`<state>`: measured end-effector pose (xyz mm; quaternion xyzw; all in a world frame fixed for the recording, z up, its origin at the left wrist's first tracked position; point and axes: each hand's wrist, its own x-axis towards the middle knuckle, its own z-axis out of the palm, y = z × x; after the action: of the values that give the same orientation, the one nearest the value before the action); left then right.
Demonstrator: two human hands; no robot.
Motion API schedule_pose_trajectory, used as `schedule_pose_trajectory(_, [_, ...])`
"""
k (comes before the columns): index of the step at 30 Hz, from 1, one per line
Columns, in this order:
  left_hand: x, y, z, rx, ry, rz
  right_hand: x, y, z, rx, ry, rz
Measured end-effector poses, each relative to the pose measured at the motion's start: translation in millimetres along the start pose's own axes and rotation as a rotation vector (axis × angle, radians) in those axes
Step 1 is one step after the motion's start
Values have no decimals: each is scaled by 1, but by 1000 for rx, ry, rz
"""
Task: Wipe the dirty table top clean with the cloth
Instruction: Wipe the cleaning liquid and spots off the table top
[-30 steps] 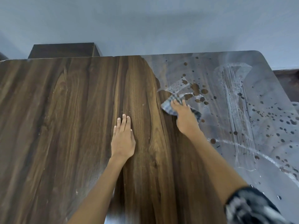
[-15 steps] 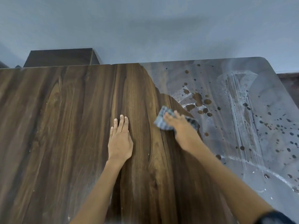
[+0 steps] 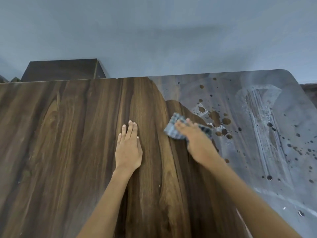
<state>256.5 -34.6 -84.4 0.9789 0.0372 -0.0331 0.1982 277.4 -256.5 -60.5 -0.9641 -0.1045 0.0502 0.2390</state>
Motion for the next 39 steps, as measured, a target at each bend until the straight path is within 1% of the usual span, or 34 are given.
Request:
schedule_pose_trajectory(1, [4, 0, 0, 7, -2, 4, 24, 8, -3, -14, 33, 62])
schedule_pose_trajectory(3, [11, 2, 0, 19, -6, 11, 79, 14, -8, -54, 34, 140])
schedule_pose_trajectory(6, [20, 5, -1, 11, -4, 19, 133, -6, 1, -21, 12, 185])
schedule_pose_trajectory(8, [27, 8, -3, 4, -4, 18, 129, -32, 12, 7, -26, 132])
schedule_pose_trajectory(10, [36, 8, -5, -3, -2, 25, 98, -48, 18, 18, -76, 2])
schedule_pose_trajectory(12, [46, 7, -6, -5, 2, 38, 63, -39, 20, 7, -104, -120])
schedule_pose_trajectory(13, [50, 7, -7, -4, 0, 40, 48, -30, 18, 15, -96, -148])
schedule_pose_trajectory(14, [54, 6, -8, 0, -4, 40, 41, -19, 14, 20, -78, -144])
schedule_pose_trajectory(16, [62, 6, -8, 13, -5, 41, 53, -1, 5, 9, 0, -31])
schedule_pose_trajectory(18, [68, 7, -8, 22, -3, 43, 94, 6, -2, -30, 77, 96])
schedule_pose_trajectory(20, [72, 9, -8, 27, -3, 44, 143, 1, -6, -47, 56, 153])
schedule_pose_trajectory(22, [77, 11, -7, 33, 0, 52, 178, -16, -2, -32, 18, 142])
schedule_pose_trajectory(24, [80, 11, -5, 36, 13, 59, 185, -39, 8, -2, -3, 111])
schedule_pose_trajectory(26, [83, 10, -3, 44, 35, 67, 167, -52, 14, 15, -49, 44])
schedule_pose_trajectory(28, [83, 8, 1, 63, 66, 69, 139, -42, 18, 1, -84, -29])
schedule_pose_trajectory(29, [83, 8, 3, 69, 85, 69, 126, -32, 18, 3, -73, -50])
schedule_pose_trajectory(30, [83, 8, 4, 69, 103, 66, 119, -22, 16, 6, -51, -50])
schedule_pose_trajectory(32, [83, 8, 7, 70, 125, 57, 126, -10, 7, 28, -8, 48])
schedule_pose_trajectory(34, [83, 8, 9, 77, 135, 49, 155, -12, -3, 9, 7, 159])
schedule_pose_trajectory(35, [83, 9, 9, 78, 136, 46, 174, -17, -7, -16, 6, 180])
schedule_pose_trajectory(39, [83, 10, 8, 68, 141, 31, 219, -47, 1, 19, 22, 93])
